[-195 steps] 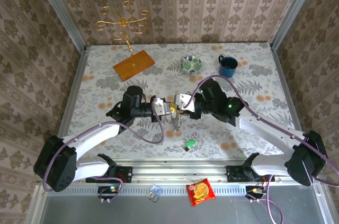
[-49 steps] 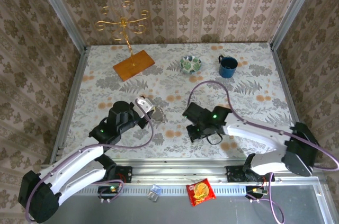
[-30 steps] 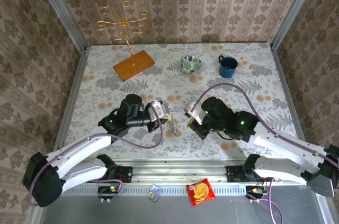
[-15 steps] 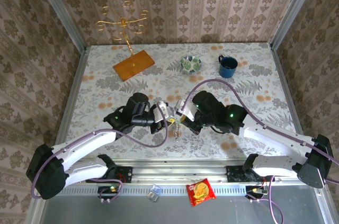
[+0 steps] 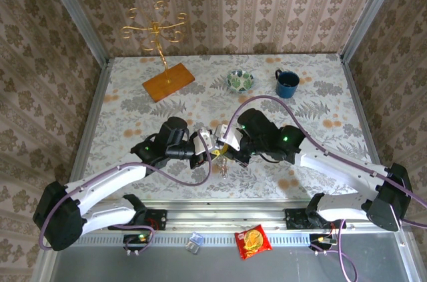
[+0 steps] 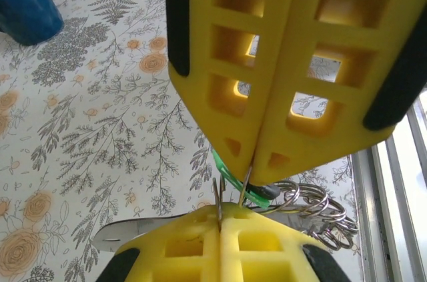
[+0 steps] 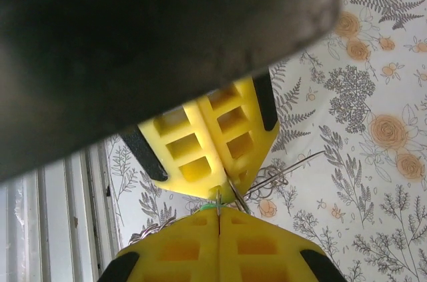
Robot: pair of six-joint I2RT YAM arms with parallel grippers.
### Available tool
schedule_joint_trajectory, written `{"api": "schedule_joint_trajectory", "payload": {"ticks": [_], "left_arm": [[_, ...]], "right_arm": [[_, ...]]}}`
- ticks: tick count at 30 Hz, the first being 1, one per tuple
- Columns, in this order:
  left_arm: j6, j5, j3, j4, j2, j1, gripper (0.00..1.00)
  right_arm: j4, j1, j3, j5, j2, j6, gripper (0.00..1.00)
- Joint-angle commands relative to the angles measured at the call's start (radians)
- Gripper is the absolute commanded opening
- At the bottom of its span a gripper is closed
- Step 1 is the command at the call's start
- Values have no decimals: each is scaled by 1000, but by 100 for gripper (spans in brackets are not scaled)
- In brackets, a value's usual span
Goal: Put the keys on the keyring
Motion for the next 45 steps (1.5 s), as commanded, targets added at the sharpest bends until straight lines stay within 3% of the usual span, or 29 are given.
{"api": "schedule_joint_trajectory", "payload": {"ticks": [1,10,29,35,39,45], "left_arm": [[19,39,9,35,-26,-10,0],[26,25,-5,44,-46,-12,0],[27,9,-45,120,-74,-12,0],[19,-1,-81,197,-93,-13,0],[-4,10,-116,286,-92,-14,0],[-63,40,-175,478,-71,-11,0]], "right_arm": [[8,-5,29,-7,16,-4,0],[-14,-29,42,88,42,29,0],[-59,-59,52,26,60,61,0],[-33,-100,29,5,19,93,28],[118,-153,-74,-45,-86,104,32],[318,-154,-216,-215,-187,-36,32]]}}
